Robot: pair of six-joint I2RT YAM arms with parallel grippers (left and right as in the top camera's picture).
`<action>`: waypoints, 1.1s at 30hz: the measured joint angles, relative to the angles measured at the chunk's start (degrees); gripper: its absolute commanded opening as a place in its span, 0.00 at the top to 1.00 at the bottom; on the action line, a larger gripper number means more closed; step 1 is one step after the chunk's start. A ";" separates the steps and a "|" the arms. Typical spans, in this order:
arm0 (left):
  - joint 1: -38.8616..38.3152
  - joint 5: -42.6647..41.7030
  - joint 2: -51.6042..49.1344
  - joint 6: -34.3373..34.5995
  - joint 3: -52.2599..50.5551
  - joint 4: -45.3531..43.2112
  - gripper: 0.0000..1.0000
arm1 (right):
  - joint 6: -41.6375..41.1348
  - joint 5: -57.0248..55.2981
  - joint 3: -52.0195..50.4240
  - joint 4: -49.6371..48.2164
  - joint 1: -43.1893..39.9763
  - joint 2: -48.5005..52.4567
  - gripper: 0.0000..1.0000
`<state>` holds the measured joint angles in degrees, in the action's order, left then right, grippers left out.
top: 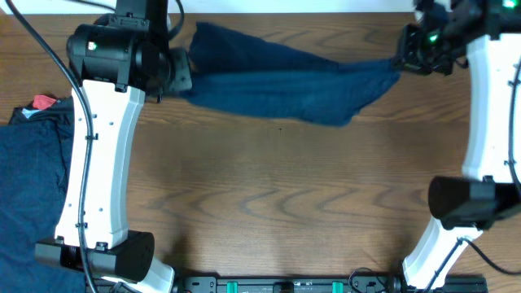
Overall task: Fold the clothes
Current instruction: 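Lay the navy shorts flat on the table and open both grippers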
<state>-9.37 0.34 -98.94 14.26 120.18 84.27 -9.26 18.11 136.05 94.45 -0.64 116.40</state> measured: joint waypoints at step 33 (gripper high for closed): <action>0.66 -1.49 -9.05 -0.79 -0.59 1.44 0.44 | 3.72 -0.26 -0.22 -2.71 -0.04 3.63 0.01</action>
<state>-8.71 -1.15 -107.98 13.47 119.59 85.71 -5.54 17.85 135.83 91.74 -0.69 120.03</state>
